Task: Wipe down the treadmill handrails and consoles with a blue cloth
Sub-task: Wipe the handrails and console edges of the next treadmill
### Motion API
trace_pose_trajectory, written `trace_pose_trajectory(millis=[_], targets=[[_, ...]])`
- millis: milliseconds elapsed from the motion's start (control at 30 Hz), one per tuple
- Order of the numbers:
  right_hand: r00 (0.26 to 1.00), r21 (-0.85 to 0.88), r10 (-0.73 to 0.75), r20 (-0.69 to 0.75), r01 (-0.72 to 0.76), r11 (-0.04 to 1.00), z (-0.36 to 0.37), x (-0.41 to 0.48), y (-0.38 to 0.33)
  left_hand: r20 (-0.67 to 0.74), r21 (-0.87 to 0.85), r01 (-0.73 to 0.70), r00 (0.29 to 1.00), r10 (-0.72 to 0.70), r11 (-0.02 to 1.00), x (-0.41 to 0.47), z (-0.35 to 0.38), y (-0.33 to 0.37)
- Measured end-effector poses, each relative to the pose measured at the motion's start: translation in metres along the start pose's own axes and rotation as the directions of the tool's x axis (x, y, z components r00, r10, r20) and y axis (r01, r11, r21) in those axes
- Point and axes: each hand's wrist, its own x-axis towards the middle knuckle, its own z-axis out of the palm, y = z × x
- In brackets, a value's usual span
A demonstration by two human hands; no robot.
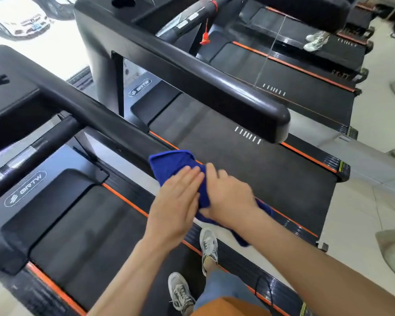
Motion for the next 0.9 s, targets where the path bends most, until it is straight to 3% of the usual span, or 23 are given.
trace_pose_trajectory(millis=[100, 200, 300, 467, 600, 667, 800, 900], targets=[[0.974, -0.101, 0.04, -0.225, -0.064, 0.993, 0.012, 0.02, -0.049, -0.138, -0.095, 0.241, 0.958, -0.252, 0.966, -0.003, -0.01, -0.014], [0.937, -0.123, -0.043, -0.346, 0.001, 0.992, 0.018, 0.021, -0.047, -0.158, -0.158, 0.377, 0.903, -0.4, 0.913, 0.0, -0.012, -0.011], [0.956, -0.087, -0.059, -0.287, 0.035, 0.996, 0.02, -0.009, -0.011, -0.11, -0.194, 0.399, 0.899, -0.424, 0.896, -0.007, 0.0, 0.014], [0.999, 0.152, 0.034, -0.016, -0.031, 0.988, 0.008, -0.063, 0.046, -0.006, -0.098, 0.266, 0.963, -0.268, 0.959, -0.037, 0.026, 0.063], [1.0, -0.012, -0.02, -0.003, 0.02, 1.0, -0.001, -0.041, 0.024, -0.089, -0.234, 0.319, 0.934, -0.347, 0.918, -0.041, 0.035, 0.071], [0.997, 0.004, -0.074, -0.033, 0.074, 0.997, -0.006, -0.017, 0.006, -0.167, -0.327, 0.368, 0.884, -0.436, 0.871, -0.034, 0.037, 0.069], [0.98, 0.125, -0.197, 0.041, 0.191, 0.974, -0.018, 0.022, -0.014, -0.31, -0.507, 0.448, 0.702, -0.641, 0.736, -0.013, 0.033, 0.061], [0.945, -0.043, -0.31, 0.099, 0.316, 0.948, -0.036, 0.022, -0.001, -0.373, -0.497, 0.491, 0.623, -0.688, 0.715, -0.002, 0.031, 0.067]])
